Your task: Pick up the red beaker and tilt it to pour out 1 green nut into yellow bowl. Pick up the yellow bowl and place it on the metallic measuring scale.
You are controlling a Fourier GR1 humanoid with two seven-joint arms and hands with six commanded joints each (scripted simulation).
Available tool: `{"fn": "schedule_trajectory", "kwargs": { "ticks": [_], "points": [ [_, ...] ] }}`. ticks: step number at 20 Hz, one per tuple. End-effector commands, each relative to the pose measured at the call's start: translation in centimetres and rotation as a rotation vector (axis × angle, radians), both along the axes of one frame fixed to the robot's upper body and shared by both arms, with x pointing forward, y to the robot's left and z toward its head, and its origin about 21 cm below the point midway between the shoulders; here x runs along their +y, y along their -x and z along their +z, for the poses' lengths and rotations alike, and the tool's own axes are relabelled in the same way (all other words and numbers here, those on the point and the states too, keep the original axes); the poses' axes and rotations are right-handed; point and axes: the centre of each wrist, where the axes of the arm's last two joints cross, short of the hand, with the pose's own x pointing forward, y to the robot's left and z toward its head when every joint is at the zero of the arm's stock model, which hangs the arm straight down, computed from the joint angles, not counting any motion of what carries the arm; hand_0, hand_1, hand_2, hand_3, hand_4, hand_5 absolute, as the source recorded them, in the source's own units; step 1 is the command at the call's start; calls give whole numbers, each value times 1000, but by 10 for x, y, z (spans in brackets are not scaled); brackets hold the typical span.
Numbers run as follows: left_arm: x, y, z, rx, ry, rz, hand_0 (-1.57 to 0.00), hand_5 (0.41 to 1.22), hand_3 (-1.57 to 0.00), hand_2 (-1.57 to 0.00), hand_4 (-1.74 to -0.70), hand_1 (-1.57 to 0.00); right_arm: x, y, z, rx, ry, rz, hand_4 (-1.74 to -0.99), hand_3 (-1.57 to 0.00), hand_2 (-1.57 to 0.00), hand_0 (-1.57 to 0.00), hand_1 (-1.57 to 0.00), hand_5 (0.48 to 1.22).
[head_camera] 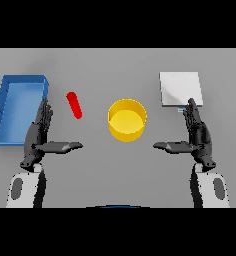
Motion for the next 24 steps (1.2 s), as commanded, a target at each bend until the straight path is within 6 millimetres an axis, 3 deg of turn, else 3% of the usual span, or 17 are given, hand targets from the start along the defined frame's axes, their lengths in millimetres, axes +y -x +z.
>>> {"fn": "schedule_trajectory", "kwargs": {
  "ticks": [1,6,9,14,17,20,24],
  "points": [
    [0,1,0,-1,1,1,1,677,1,1,-1202,1,0,0,0,0,0,-1,-1177,1,1,1,1,572],
    [-3,8,-2,-4,5,1,1,677,1,1,-1202,1,0,-1,2,3,5,3,-1177,1,1,1,1,572],
    [-4,24,10,-62,-113,-74,1,677,1,1,-1203,1,-4,12,11,-74,217,37,-1183,1,1,1,1,576],
    [-3,30,15,-20,-159,-82,1,660,1,1,-1184,1,-8,16,11,-71,236,63,-1206,1,1,1,1,585],
    [-7,25,17,-5,-161,-89,1,652,1,1,-1171,1,-3,14,11,-77,185,82,-1261,1,1,1,1,604],
    [-11,18,10,20,-161,-96,1,658,1,1,-1189,1,-11,12,13,-100,178,93,-1291,1,1,1,1,621],
    [-16,-7,1,33,-189,-80,1,664,1,1,-1211,1,-12,14,14,-100,184,101,-1295,1,1,1,1,623]
  ]
}}
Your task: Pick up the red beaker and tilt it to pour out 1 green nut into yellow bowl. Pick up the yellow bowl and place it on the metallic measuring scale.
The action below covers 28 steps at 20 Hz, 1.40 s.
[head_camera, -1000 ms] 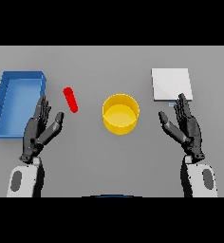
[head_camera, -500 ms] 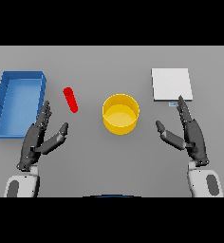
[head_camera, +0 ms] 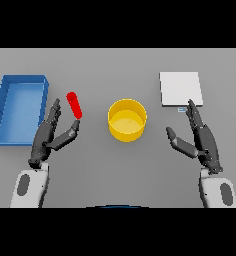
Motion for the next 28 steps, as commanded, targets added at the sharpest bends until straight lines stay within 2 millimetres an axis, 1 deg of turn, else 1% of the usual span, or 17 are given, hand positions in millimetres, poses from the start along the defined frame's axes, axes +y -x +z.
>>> {"fn": "schedule_trajectory", "kwargs": {
  "ticks": [1,2,3,4,5,10,14,17,19,20,21,23,24,25,26,27,28],
  "points": [
    [1,-11,0,3,-6,6,1,663,1,1,-1213,1,1,-1,-3,9,-5,2,-1296,1,1,1,1,621],
    [3,-18,-1,-4,-12,2,1,659,1,1,-1211,1,0,-1,-4,13,-2,-4,-1292,1,1,1,1,617],
    [-3,-22,-6,-7,-9,4,1,654,1,1,-1211,1,-1,1,-4,0,-7,-1,-1292,1,1,1,1,615],
    [-3,-32,-6,2,-14,12,1,651,1,1,-1214,1,2,-1,-1,0,4,-4,-1290,1,1,1,1,617],
    [-2,-40,-8,9,-18,18,1,646,1,1,-1213,1,0,-3,-2,16,1,-12,-1293,1,1,1,1,618],
    [-12,-67,-12,-10,-21,5,1,635,1,1,-1225,1,-4,-1,-4,15,11,-21,-1301,1,1,1,1,631],
    [-19,-81,-16,-21,-71,-1,1,647,1,1,-1231,1,1,-4,-3,10,24,-26,-1300,1,1,1,1,638],
    [-23,-88,-20,-35,-50,-5,1,675,1,1,-1270,1,2,-8,1,14,29,-24,-1301,1,1,1,1,644],
    [-24,-91,-22,-53,-41,-8,1,697,1,1,-1310,1,-5,-7,0,10,33,-30,-1300,1,1,1,1,647],
    [-24,-94,-24,-46,-30,3,1,709,1,-1,-1331,1,-4,-5,-2,22,21,-31,-1303,1,1,1,1,646],
    [-26,-96,-27,-33,-20,13,1,726,-30,-50,-1347,-6,-2,-5,-3,18,19,-32,-1301,1,1,1,1,647],
    [-30,-101,-25,-43,5,27,-338,765,-239,-322,-1385,-306,-4,-3,-2,17,20,-41,-1294,1,1,1,1,645],
    [-34,-101,-26,-47,25,40,-585,786,-416,-551,-1416,-556,-3,-3,-1,21,15,-42,-1292,1,1,1,1,645],
    [-36,-102,-26,-54,42,45,-782,873,-647,-755,-1420,-759,-3,-5,-1,26,13,-42,-1292,1,1,1,1,646],
    [-39,-103,-28,-53,57,46,-940,943,-832,-918,-1425,-921,-3,-7,1,28,17,-44,-1290,1,1,1,1,646],
    [-39,-106,-28,-51,62,54,-1066,998,-980,-1049,-1483,-1051,0,-9,2,17,18,-40,-1291,1,1,1,1,647],
    [-39,-106,-28,-68,45,56,-1167,1043,-1081,-1153,-1529,-1155,-1,-6,-1,19,18,-37,-1291,1,1,1,1,649]
  ]
}}
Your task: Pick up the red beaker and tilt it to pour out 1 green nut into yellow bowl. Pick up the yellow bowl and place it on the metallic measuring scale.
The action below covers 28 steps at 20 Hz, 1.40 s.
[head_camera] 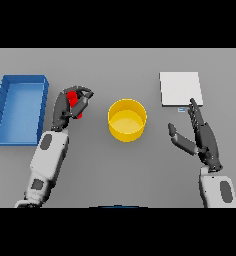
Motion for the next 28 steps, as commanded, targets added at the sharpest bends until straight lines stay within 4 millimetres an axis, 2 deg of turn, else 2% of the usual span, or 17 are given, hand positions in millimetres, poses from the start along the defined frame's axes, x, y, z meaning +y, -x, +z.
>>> {"fn": "schedule_trajectory", "kwargs": {
  "ticks": [1,3,4,6,9,14,16,19,24,28],
  "points": [
    [0,0,-1,-12,-4,-7,-1248,1079,-1126,-1237,-1566,-1238,-1,1,1,-4,1,-1,-1292,1,1,1,1,651],
    [-3,2,-1,-25,-2,-21,-1364,1130,-1176,-1357,-1621,-1358,0,0,0,5,2,0,-1290,1,1,1,1,649],
    [-3,2,-1,-20,-9,-24,-1406,1148,-1255,-1400,-1587,-1401,-1,5,0,-10,-2,7,-1290,1,1,1,1,648],
    [-5,3,0,-26,-34,-44,-1465,1174,-1369,-1462,-1542,-1462,1,2,-2,0,4,2,-1288,1,1,1,1,648],
    [-7,1,9,-42,-48,-46,-1517,1197,-1468,-1515,-1512,-1515,1,5,0,-19,11,1,-1289,1,1,1,1,652],
    [-7,-6,36,-97,-77,-46,-1553,1213,-1537,-1553,-1499,-1553,0,3,-1,-23,15,2,-1294,1,1,1,1,664],
    [-5,-8,55,-135,-139,-64,-1560,1216,-1549,-1559,-1496,-1559,2,4,0,-32,18,9,-1289,1,1,1,1,664],
    [-11,-5,71,-144,-250,-106,-1565,1174,-1560,-1565,-1616,-1565,7,0,3,-20,17,16,-1277,1,1,1,1,664],
    [-12,-7,84,-128,-343,-129,-1565,1140,-1560,-1565,-1616,-1565,4,4,-3,-16,15,15,-1277,1,1,1,1,679],
    [-15,-15,103,-153,-590,-200,-1569,1124,-1566,-1569,-1690,-1569,3,4,-2,-9,0,9,-1274,1,1,1,1,688]
  ]
}}
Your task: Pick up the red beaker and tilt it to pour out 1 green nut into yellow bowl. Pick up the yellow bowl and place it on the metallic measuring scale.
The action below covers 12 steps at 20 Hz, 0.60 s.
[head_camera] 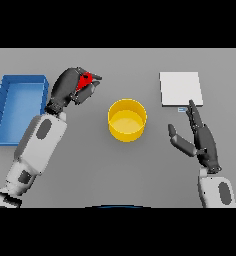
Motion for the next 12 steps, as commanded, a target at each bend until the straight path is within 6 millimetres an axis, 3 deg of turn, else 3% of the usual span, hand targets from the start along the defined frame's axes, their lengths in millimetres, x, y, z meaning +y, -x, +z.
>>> {"fn": "schedule_trajectory", "kwargs": {
  "ticks": [1,9,12],
  "points": [
    [-7,-2,3,-12,-83,-28,-1569,1127,-1567,-1569,-1700,-1569,0,1,0,-4,-3,-1,-1272,1,1,1,1,689],
    [-37,-12,24,-24,-655,-231,-1571,1196,-1570,-1571,-1734,-1571,2,4,1,-5,31,3,-1290,1,1,1,1,694],
    [-47,-18,35,-6,-830,-280,-1571,1208,-1571,-1571,-1606,-1571,6,2,2,10,-3,-5,-1284,1,1,1,1,678]
  ]
}}
